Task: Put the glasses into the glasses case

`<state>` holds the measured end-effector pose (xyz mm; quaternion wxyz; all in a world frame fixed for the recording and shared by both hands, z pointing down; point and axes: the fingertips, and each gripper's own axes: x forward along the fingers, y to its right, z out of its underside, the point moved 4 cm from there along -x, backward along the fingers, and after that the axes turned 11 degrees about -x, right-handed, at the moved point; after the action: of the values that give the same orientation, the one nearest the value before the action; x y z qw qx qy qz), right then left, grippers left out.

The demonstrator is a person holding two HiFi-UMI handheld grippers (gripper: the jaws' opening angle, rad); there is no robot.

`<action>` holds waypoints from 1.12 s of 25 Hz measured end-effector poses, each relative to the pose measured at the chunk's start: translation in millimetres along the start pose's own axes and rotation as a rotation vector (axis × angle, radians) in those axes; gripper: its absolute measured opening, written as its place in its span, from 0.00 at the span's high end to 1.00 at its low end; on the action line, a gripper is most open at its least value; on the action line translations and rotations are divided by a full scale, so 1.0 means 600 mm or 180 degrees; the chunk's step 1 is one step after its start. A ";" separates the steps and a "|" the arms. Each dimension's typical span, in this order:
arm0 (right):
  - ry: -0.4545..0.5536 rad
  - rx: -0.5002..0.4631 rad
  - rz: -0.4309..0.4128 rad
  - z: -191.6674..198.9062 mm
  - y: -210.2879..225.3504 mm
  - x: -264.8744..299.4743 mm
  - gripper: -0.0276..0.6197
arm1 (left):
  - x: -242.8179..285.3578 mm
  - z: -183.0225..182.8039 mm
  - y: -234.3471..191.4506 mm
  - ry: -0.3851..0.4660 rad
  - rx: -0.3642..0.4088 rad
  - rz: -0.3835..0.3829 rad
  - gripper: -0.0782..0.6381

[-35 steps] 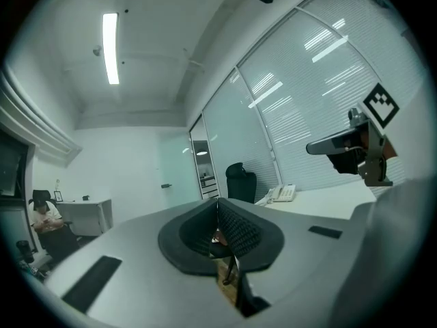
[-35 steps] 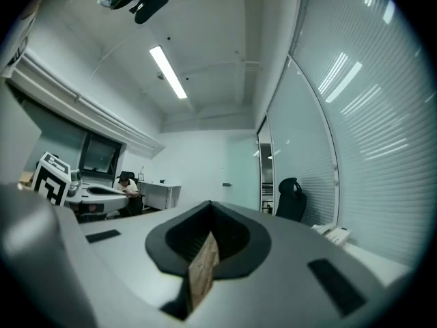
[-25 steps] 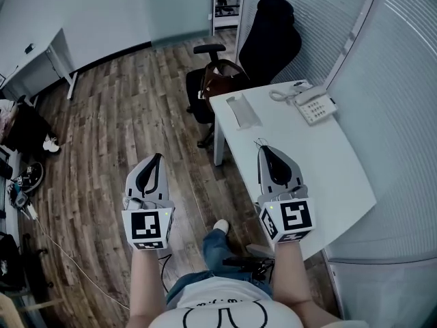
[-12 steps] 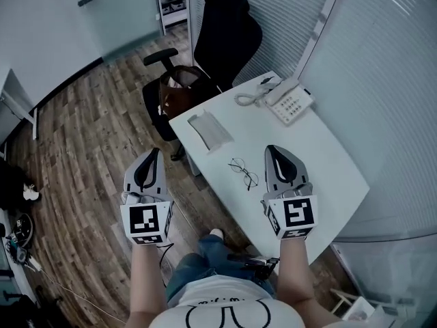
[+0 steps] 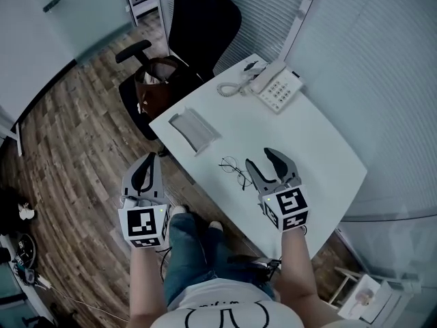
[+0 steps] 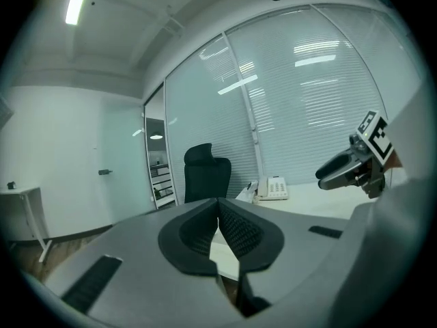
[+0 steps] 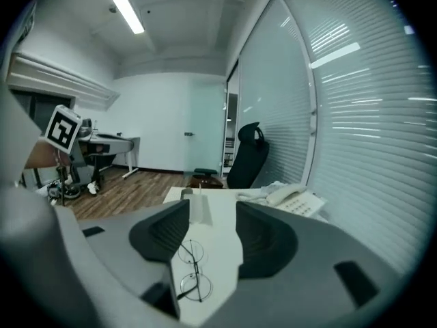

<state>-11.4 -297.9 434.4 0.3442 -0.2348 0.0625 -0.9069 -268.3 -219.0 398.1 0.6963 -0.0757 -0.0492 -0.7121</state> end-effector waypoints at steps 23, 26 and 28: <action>-0.1290 -0.0301 -0.1206 0.203 -0.089 0.142 0.86 | 0.116 0.063 -0.055 -0.0428 0.0019 0.0216 0.87; -0.1284 -0.0309 -0.1163 0.198 -0.085 0.138 0.92 | 0.118 0.060 -0.062 -0.0429 0.0011 0.0201 0.87; -0.1248 -0.0300 -0.1105 0.185 -0.084 0.131 0.92 | 0.118 0.054 -0.064 -0.0413 0.0019 0.0211 0.87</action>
<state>-40.5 -305.6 576.5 0.1777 -0.4289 -0.0043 -0.8857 -307.0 -281.7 443.9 0.7150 -0.1212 -0.0937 -0.6821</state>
